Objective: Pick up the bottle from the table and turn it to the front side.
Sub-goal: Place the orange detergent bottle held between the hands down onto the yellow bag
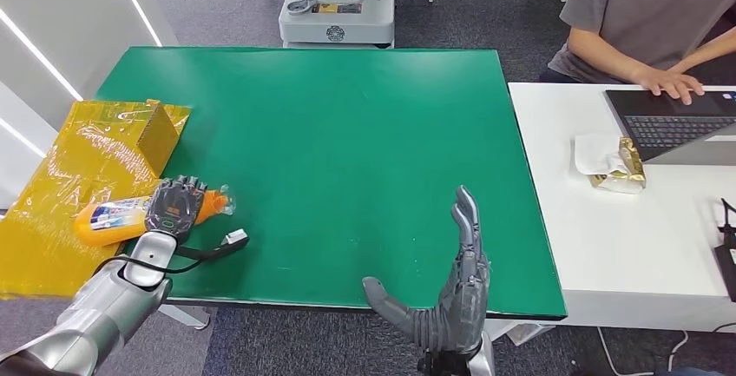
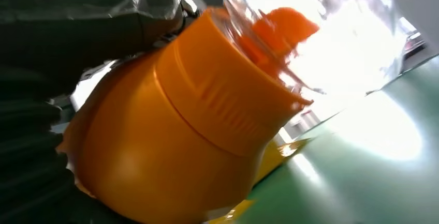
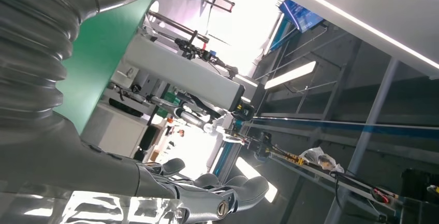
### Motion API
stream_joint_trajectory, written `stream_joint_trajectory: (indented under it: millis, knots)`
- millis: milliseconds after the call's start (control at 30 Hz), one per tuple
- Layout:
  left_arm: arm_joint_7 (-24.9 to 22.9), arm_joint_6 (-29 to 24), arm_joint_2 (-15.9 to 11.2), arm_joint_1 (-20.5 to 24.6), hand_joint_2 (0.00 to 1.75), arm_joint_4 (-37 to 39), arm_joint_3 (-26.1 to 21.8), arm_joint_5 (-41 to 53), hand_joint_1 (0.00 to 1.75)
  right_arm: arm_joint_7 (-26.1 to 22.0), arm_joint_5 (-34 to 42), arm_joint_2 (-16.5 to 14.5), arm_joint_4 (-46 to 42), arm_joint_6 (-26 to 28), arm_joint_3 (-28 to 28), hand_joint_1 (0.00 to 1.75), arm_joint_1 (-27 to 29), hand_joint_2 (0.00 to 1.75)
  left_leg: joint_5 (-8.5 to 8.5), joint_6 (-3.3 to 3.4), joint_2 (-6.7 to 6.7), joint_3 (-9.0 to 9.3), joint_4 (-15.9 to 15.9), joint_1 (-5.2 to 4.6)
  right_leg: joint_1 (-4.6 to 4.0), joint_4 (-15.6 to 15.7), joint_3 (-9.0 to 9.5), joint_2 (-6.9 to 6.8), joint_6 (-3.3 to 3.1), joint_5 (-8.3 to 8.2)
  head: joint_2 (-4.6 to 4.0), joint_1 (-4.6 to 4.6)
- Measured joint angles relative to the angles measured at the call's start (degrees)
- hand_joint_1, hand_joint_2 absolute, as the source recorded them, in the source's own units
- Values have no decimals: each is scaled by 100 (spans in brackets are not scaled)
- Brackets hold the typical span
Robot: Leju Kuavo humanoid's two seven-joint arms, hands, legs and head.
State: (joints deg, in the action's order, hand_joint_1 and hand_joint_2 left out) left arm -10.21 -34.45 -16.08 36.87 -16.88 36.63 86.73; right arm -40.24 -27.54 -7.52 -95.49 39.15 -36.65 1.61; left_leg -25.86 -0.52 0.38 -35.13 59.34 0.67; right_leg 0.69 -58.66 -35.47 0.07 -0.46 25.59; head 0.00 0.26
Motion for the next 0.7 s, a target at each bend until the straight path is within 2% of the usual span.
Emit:
stream_joint_trajectory:
  millis: [233, 700]
  knots:
    - [-675, -343, 26, 97, 175, 18, 0, 1, 0, 0, -20, -2, 17, 1, 0, 0, 12, 175, 0, 0, 0, -1, 0, 0, 0, 0, 0, -1, 0, 0, 0, 0]
    - [-815, -491, 38, 153, 175, 25, 0, 0, 0, 0, -16, -2, 30, -1, 0, 0, 14, 175, 0, 0, -1, -1, 0, 0, 0, 0, 0, -1, 0, 0, 0, 1]
